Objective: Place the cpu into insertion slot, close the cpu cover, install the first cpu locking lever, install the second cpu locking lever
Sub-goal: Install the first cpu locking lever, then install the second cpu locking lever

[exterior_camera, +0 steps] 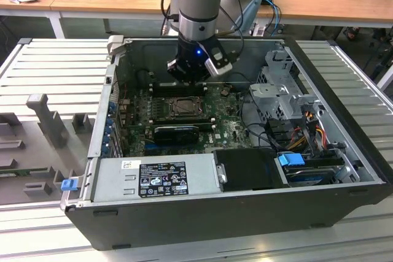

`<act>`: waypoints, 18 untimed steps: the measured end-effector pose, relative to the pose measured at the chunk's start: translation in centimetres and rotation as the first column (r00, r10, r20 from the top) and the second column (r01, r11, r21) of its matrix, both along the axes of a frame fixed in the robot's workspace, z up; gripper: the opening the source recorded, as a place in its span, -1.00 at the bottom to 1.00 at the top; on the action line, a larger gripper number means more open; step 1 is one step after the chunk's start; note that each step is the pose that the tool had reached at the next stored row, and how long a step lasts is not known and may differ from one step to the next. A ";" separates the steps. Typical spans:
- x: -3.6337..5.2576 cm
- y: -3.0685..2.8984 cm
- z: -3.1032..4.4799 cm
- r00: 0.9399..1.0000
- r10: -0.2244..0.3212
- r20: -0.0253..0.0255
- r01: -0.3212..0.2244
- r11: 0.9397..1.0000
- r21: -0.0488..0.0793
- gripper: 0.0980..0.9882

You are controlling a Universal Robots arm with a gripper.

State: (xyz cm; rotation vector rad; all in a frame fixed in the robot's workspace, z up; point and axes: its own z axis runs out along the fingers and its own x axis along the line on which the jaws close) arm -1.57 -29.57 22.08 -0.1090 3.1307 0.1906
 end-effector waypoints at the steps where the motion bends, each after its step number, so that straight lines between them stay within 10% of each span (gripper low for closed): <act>1: 0.00 -0.06 0.00 1.000 0.000 0.000 0.000 1.000 0.000 -0.98; 18: 0.00 -0.93 0.00 1.000 0.000 0.000 0.000 1.000 0.000 -0.98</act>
